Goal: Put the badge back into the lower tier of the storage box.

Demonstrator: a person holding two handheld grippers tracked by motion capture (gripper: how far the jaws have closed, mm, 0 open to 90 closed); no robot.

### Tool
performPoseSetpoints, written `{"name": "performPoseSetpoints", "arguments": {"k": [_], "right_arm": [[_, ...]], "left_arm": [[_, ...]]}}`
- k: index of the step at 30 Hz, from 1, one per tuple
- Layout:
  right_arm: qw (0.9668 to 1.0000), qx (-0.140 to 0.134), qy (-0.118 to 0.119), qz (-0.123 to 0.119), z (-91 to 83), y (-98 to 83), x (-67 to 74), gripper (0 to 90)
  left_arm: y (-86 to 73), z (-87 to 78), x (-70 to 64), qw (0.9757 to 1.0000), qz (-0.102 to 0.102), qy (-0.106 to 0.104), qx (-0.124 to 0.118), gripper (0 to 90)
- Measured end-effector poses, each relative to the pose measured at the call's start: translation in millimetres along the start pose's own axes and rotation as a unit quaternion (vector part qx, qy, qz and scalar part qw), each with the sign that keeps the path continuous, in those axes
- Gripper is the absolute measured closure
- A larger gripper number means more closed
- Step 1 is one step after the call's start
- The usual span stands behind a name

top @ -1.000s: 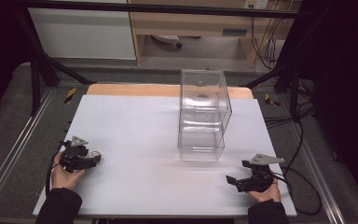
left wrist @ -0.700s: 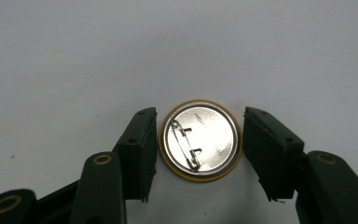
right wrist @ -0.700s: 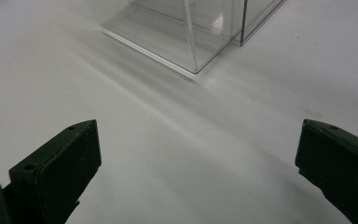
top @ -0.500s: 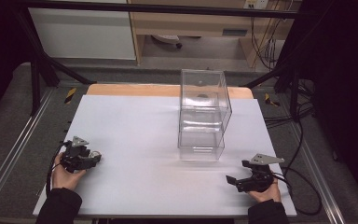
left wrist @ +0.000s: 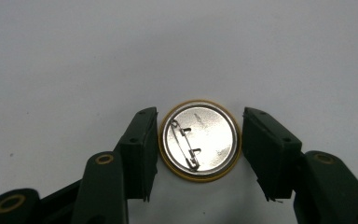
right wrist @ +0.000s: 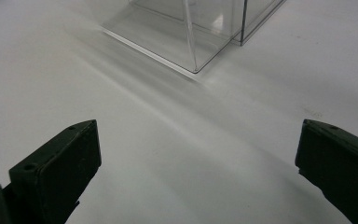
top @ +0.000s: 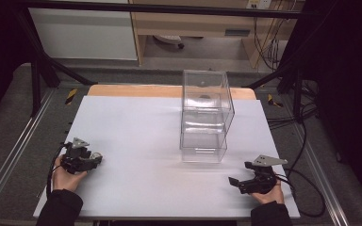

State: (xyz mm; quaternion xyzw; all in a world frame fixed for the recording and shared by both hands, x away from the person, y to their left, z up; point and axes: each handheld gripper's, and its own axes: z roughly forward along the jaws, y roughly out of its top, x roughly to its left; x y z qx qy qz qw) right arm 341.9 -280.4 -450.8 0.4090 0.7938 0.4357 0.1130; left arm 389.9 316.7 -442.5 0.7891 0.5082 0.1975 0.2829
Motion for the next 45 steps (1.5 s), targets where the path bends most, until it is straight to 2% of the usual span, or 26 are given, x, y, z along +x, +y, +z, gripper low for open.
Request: {"name": "performPoseSetpoints", "arguments": {"k": [9, 16, 27, 45], "right_arm": [[1.0000, 0.000, 0.000, 0.000, -0.1, 0.0, 0.1, 0.7], [1.0000, 0.000, 0.000, 0.000, -0.3, 0.0, 0.1, 0.7], [1.0000, 0.001, -0.001, 0.000, -0.2, 0.0, 0.1, 0.7], [1.0000, 0.002, -0.002, 0.000, -0.3, 0.1, -0.1, 0.7]], "left_arm": [[-1.7, -2.0, 2.4, 1.0000, -0.006, 0.003, -0.004, 46.2], [-2.1, -7.1, 2.4, 0.9998, -0.009, 0.001, -0.019, 46.2], [-1.8, -12.8, -5.7, 0.9994, -0.003, -0.009, -0.034, 46.2], [1.9, -21.3, -24.9, 0.9974, 0.000, -0.040, -0.060, 46.2]]}}
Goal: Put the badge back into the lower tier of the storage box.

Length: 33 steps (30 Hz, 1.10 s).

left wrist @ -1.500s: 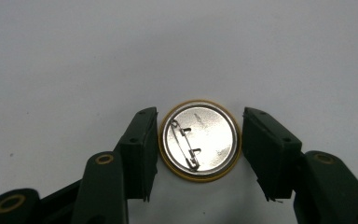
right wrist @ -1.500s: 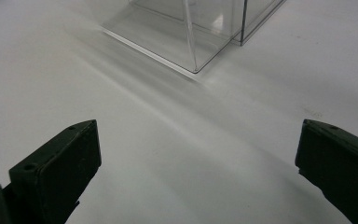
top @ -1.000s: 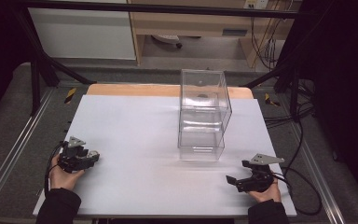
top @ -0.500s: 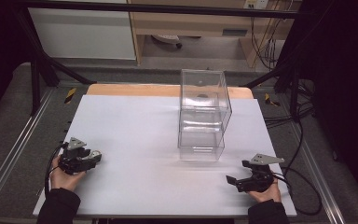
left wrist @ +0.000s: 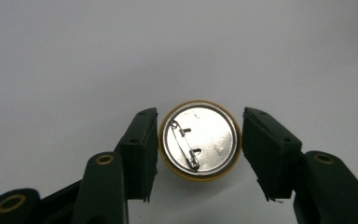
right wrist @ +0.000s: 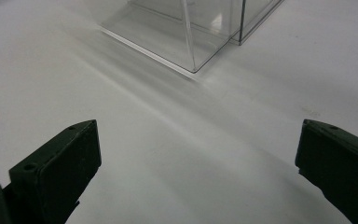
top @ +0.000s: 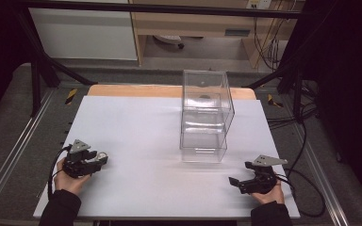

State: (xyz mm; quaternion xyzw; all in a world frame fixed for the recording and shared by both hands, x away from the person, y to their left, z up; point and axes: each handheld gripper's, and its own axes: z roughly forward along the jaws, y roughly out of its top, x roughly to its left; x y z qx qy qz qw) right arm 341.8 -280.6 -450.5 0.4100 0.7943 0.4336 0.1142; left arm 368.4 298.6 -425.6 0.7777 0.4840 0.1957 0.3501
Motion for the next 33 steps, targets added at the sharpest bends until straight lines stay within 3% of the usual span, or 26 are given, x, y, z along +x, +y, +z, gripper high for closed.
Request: {"name": "performPoseSetpoints", "arguments": {"k": [33], "right_arm": [[1.0000, -0.001, -0.001, 0.000, -0.5, 0.0, -0.3, 0.7]], "left_arm": [[15.0, -9.3, -54.4, 0.9972, 0.030, -0.049, -0.047, 46.2]]}}
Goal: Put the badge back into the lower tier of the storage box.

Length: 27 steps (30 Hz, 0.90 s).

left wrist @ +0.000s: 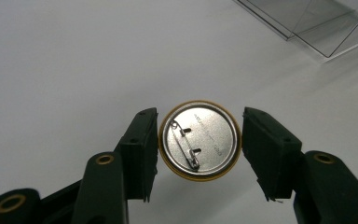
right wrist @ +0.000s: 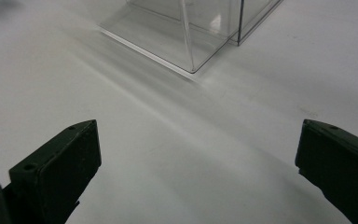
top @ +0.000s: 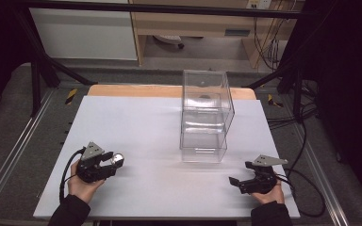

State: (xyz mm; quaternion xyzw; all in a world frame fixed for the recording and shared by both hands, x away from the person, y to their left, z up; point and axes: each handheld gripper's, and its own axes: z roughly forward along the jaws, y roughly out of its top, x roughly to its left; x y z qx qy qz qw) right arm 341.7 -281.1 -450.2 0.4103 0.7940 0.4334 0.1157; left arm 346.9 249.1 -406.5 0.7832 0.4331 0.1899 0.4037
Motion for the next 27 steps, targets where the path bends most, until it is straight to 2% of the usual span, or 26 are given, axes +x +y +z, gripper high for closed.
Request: {"name": "performPoseSetpoints", "arguments": {"k": [27], "right_arm": [[1.0000, 0.000, -0.003, -0.002, -0.2, -0.1, 0.1, 0.7]], "left_arm": [[16.3, 3.8, -37.5, 0.9990, 0.027, -0.032, -0.017, 46.2]]}}
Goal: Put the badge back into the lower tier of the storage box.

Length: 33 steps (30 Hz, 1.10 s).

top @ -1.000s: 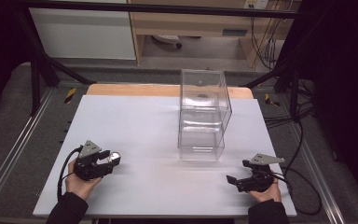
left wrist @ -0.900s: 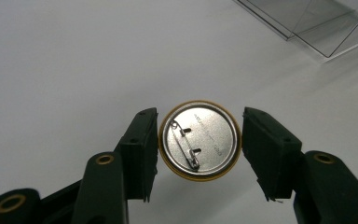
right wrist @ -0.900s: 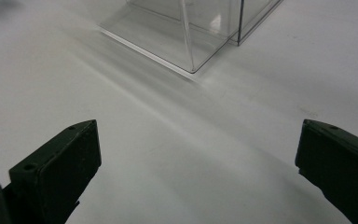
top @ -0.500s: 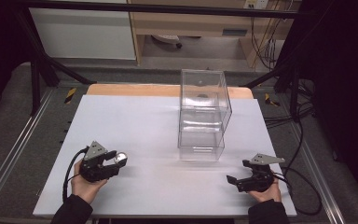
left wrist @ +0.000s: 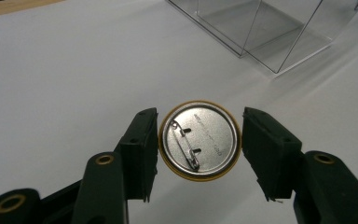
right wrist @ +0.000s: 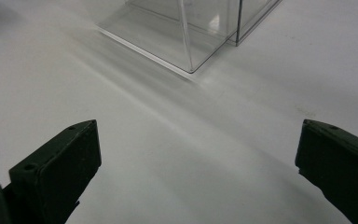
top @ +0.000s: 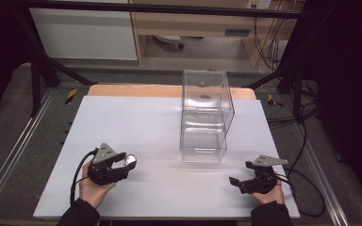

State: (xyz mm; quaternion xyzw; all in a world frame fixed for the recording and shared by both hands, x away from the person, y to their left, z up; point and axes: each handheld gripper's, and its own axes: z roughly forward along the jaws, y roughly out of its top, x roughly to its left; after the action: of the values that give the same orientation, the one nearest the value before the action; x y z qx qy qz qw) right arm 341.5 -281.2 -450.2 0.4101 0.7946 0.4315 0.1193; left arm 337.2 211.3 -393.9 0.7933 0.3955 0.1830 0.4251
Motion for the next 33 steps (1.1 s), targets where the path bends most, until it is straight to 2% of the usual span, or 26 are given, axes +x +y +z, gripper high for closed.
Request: {"name": "performPoseSetpoints", "arguments": {"k": [14, 15, 16, 17, 18, 33], "right_arm": [[1.0000, 0.001, -0.001, 0.000, -0.3, 0.0, 0.3, 0.7], [1.0000, 0.001, -0.002, 0.000, -0.4, -0.1, 0.4, 0.7], [1.0000, 0.001, -0.002, -0.001, -0.5, -0.2, 0.5, 0.7], [1.0000, 0.001, -0.002, 0.000, -0.6, -0.2, 0.5, 0.7], [1.0000, 0.001, -0.002, -0.001, -0.7, -0.2, 0.5, 0.7], [1.0000, 0.001, -0.002, -0.002, -0.6, -0.2, 0.5, 0.7]], "left_arm": [[11.7, 4.3, -12.8, 0.9999, 0.001, -0.011, -0.008, 46.2], [12.8, 4.7, -13.4, 0.9999, 0.002, -0.012, -0.007, 46.2], [14.7, 6.2, -12.3, 0.9997, 0.016, -0.009, -0.016, 46.2], [15.7, 6.4, -13.1, 0.9997, 0.015, -0.009, -0.015, 46.2], [16.2, 6.2, -15.6, 0.9999, 0.002, -0.014, -0.008, 46.2], [36.9, 16.5, -29.2, 0.9993, 0.007, -0.030, -0.023, 46.2]]}}
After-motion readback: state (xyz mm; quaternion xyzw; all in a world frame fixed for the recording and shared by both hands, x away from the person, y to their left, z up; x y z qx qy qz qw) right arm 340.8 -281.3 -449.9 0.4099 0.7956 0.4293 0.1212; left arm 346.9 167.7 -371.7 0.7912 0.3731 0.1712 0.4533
